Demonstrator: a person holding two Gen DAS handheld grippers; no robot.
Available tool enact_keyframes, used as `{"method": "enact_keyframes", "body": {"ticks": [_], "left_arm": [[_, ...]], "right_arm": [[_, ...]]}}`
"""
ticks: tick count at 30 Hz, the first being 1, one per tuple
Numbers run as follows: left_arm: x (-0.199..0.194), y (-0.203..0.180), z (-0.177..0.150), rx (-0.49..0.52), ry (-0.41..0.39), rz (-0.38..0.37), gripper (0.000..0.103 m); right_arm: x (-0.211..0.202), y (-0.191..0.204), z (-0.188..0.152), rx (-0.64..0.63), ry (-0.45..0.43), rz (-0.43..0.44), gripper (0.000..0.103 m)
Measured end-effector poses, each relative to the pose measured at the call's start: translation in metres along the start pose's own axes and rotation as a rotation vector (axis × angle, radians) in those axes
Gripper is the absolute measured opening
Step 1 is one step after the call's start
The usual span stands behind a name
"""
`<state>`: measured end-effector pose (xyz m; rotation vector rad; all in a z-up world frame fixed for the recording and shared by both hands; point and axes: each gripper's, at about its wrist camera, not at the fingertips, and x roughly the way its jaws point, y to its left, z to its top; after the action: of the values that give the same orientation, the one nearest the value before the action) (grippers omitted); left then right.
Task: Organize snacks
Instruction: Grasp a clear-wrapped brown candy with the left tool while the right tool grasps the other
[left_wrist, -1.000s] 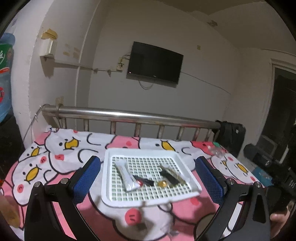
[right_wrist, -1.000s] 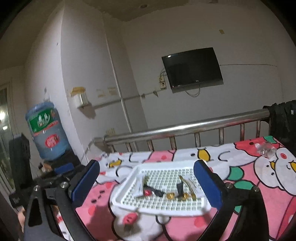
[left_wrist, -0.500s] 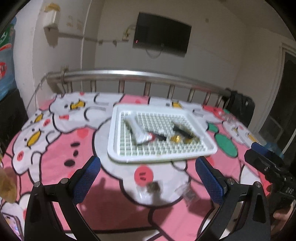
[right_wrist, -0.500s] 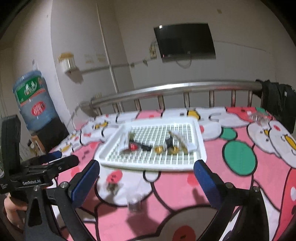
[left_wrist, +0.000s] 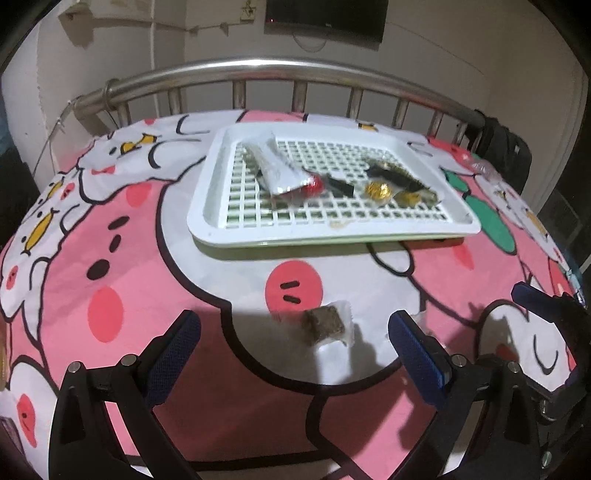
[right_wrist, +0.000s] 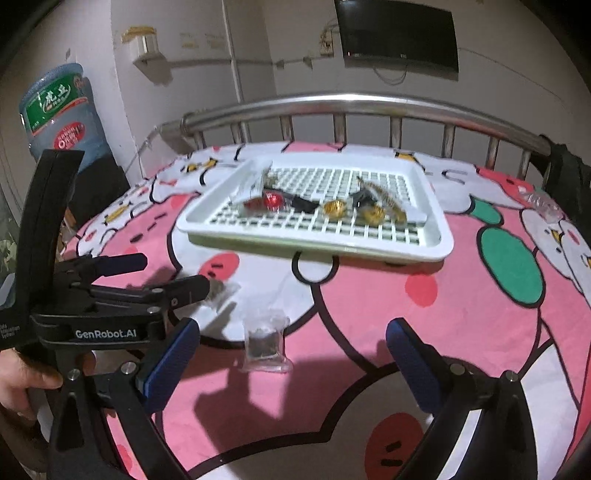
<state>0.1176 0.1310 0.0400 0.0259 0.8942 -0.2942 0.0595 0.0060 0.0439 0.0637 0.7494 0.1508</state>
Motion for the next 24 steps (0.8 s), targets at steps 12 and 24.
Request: {"method": "enact_keyframes", "body": {"ticks": [12,24], "left_arm": [[0.027,0.005,-0.002,-0.016,0.074,-0.009,0.086],[0.027,-0.001,-0.003,0.029,0.024,0.023,0.046]], "right_arm": [[0.032,0.009,-0.009,-0.065,0.123,-0.018,0.083],[0.049,0.021,-0.007,-0.11,0.163,-0.022,0.034]]}}
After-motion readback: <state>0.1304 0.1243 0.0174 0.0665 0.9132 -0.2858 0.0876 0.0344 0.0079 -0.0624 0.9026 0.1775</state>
